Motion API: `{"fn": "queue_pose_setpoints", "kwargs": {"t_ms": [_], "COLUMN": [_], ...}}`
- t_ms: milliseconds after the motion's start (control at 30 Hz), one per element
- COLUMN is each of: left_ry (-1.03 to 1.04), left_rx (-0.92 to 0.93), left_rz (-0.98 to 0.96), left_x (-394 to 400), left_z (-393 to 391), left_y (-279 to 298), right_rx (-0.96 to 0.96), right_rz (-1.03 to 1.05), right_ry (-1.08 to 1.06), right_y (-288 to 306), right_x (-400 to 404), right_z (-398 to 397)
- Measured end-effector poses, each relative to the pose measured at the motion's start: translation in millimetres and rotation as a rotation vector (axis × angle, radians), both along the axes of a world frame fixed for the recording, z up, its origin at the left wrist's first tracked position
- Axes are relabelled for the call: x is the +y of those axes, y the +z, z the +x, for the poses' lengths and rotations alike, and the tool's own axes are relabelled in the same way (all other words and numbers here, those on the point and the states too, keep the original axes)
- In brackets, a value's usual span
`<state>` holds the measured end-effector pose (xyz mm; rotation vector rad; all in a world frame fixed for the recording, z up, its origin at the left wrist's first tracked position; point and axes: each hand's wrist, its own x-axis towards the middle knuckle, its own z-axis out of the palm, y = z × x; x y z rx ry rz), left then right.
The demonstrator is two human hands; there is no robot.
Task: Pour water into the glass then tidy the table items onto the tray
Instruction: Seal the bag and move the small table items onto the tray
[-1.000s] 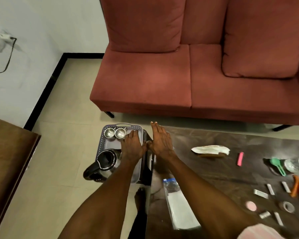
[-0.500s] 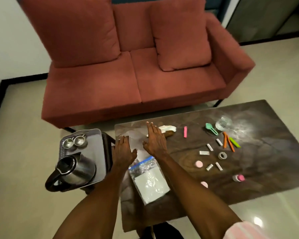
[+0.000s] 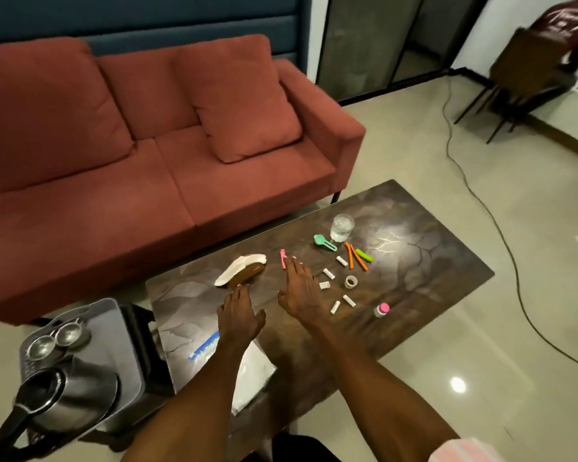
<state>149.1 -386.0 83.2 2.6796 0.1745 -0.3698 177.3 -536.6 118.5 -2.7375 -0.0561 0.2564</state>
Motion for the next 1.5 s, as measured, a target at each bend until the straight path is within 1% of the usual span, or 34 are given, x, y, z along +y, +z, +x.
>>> {"fn": "queue_pose_setpoints", "kwargs": {"t_ms": [167, 333, 467, 567, 700, 833, 900, 1033, 1233, 1400, 1500], "left_ry": [-0.066, -0.144, -0.129, -0.079, 0.012, 0.13, 0.196, 0.262, 0.322, 0.262, 0.282], "left_rx": [-0.055, -0.02, 0.033, 0.094, 0.163, 0.258, 0.297, 0.359, 0.438, 0.452, 0.456], "left_rz": [-0.063, -0.054, -0.049, -0.037, -0.049, -0.105, -0.127, -0.118, -0.091, -0.054, -0.047], "left_x": [-55, -110, -148, -173, -193, -207, -211, -213, -220, -224, -226], "left_z": [12, 41, 73, 103, 123, 133, 133, 124, 111, 114, 124], "left_y": [9, 3, -19, -44, -74, -92, -100, -118, -137, -150, -158], "right_rx": [0.018, 0.063, 0.095, 0.144, 0.208, 0.283, 0.327, 0.384, 0.433, 0.436, 0.44], "right_rz": [-0.021, -0.029, -0.041, -0.045, -0.076, -0.125, -0.126, -0.134, -0.114, -0.096, -0.09], "right_ry": [-0.089, -0.167, -0.203, -0.214, -0.226, -0.221, -0.214, -0.189, -0.117, -0.093, -0.097], "right_y": [6, -4, -27, -57, -93, -123, -138, -158, -185, -203, -210], "right_x": [-50, -108, -159, -196, -235, -265, -275, -284, -270, -263, -267], "right_z": [-6, 9, 34, 64, 94, 108, 113, 121, 124, 131, 139]}}
